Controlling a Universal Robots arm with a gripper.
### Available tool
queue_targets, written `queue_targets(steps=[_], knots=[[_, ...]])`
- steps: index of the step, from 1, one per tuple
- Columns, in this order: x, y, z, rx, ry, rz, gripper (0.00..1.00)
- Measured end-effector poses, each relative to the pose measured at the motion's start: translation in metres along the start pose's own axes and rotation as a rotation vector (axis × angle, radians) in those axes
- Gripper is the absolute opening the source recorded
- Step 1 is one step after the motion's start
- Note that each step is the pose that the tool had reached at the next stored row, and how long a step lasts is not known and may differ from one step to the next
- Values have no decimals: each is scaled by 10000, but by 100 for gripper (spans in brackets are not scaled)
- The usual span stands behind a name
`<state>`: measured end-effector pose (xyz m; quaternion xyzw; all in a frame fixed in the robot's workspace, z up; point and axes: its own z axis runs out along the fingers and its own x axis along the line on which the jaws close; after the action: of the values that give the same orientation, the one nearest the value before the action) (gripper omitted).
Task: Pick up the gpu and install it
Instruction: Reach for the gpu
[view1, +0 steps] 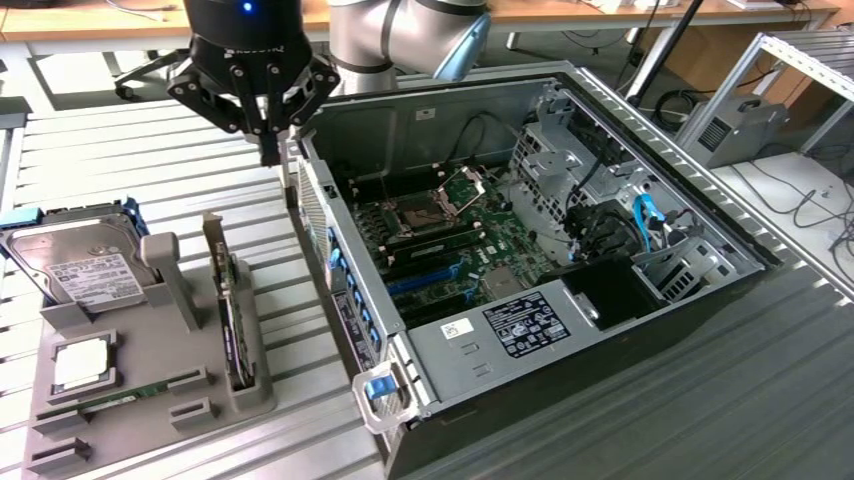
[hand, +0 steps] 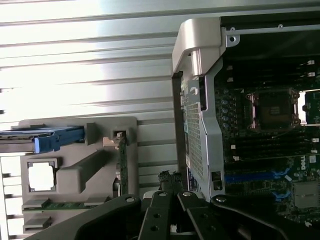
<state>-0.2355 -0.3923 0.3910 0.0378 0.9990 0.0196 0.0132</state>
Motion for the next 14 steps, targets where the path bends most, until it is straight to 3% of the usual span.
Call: queue_targets(steps=[14], knots=[[21,-53,-3,1,1,0,11]])
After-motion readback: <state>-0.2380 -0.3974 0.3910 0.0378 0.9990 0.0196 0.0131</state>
